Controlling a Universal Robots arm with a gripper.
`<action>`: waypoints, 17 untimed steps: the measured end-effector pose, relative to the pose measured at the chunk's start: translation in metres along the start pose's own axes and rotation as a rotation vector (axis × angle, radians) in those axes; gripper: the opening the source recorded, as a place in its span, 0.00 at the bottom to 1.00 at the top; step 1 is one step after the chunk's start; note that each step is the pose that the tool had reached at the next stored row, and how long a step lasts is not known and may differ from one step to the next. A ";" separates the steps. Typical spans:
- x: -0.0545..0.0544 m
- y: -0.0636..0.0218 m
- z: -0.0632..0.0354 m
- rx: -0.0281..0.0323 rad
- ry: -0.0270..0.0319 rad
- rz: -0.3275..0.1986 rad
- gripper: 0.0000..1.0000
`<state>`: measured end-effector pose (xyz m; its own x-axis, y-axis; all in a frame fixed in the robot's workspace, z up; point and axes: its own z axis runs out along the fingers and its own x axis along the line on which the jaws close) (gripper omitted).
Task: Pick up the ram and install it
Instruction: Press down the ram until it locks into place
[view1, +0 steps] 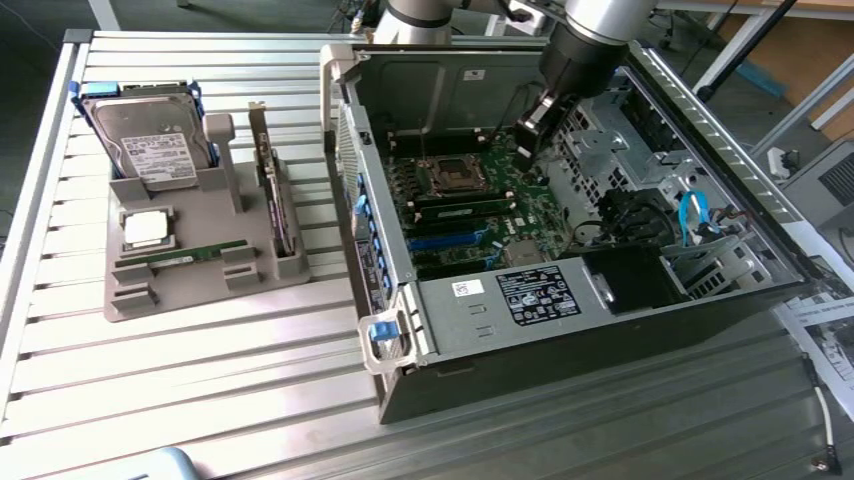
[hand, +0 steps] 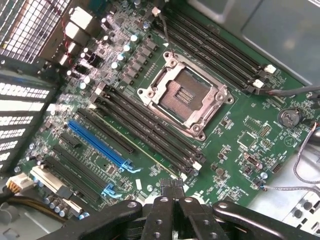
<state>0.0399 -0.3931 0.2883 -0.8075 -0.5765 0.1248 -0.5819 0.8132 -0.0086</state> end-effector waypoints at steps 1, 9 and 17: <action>0.000 0.0000 0.0000 -0.0008 0.0000 0.006 0.11; 0.000 0.0000 0.0000 -0.0089 0.0006 0.071 0.11; 0.000 0.0000 0.0000 -0.0172 0.0012 0.136 0.11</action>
<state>0.0399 -0.3931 0.2883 -0.8787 -0.4607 0.1248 -0.4653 0.8851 -0.0085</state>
